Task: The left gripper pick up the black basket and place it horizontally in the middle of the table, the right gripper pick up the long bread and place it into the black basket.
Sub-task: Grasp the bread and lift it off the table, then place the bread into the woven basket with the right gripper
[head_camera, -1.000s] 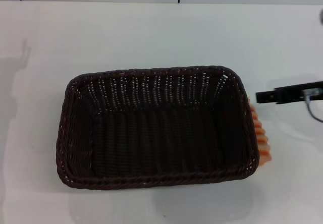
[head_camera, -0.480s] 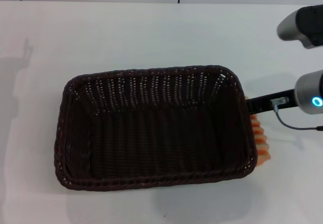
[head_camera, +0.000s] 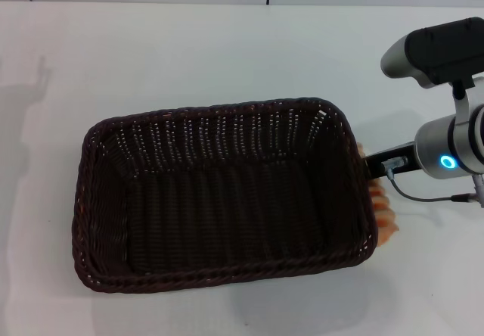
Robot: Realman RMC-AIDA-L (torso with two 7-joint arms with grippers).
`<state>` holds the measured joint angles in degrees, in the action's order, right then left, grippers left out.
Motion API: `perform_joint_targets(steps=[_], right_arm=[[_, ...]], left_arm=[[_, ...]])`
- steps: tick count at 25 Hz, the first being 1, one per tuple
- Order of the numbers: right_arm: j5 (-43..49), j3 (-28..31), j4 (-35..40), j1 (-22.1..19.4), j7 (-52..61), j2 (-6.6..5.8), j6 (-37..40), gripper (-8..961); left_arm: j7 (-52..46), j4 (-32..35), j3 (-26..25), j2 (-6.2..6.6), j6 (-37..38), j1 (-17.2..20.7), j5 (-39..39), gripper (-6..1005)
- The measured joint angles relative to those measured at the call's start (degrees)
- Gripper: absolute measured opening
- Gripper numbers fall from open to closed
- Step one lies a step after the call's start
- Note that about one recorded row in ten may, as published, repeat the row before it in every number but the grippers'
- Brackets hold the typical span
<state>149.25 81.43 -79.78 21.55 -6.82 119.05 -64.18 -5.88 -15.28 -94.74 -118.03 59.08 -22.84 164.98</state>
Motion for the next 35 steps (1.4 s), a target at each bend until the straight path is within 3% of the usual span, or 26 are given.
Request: perform_joint_targets(steps=[9,16,17,19,25,30,35], right_arm=[[1.1,0.2,-5.8,-3.0,-0.8,-0.13,0.8,488],[12.5,1.1,-11.8,-5.6,5.3,0.05,0.7,432],[16.0,1.3,-14.4,-6.6,7.1,0.02,0.5,427],[16.7,1.4,-16.3,-7.3,7.4,0.03,0.5,416],[16.9,0.3,-31.6,-10.1,7.2,0.06,0.8,357],[15.8,-4.4,-36.5,-8.2,7.0,0.0,0.5,307],[10.4,-8.8,-34.3,-3.7,6.9,-0.06,0.5,270]], left_arm=[[0.0,0.0,0.0,0.06,-0.1,-0.2,0.0,766],[0.0,0.3,0.0,0.08,-0.1,-0.5,0.0,767],[0.0,0.3,0.0,0.08,-0.1,-0.6,0.0,767],[0.0,0.3,0.0,0.09,-0.1,-0.6,0.0,767],[0.0,0.3,0.1,0.06,-0.1,-0.7,0.1,767],[0.0,0.4,0.1,0.0,-0.1,-0.6,0.1,766],[-0.2,0.3,0.0,-0.01,-0.3,-0.4,0.1,766]])
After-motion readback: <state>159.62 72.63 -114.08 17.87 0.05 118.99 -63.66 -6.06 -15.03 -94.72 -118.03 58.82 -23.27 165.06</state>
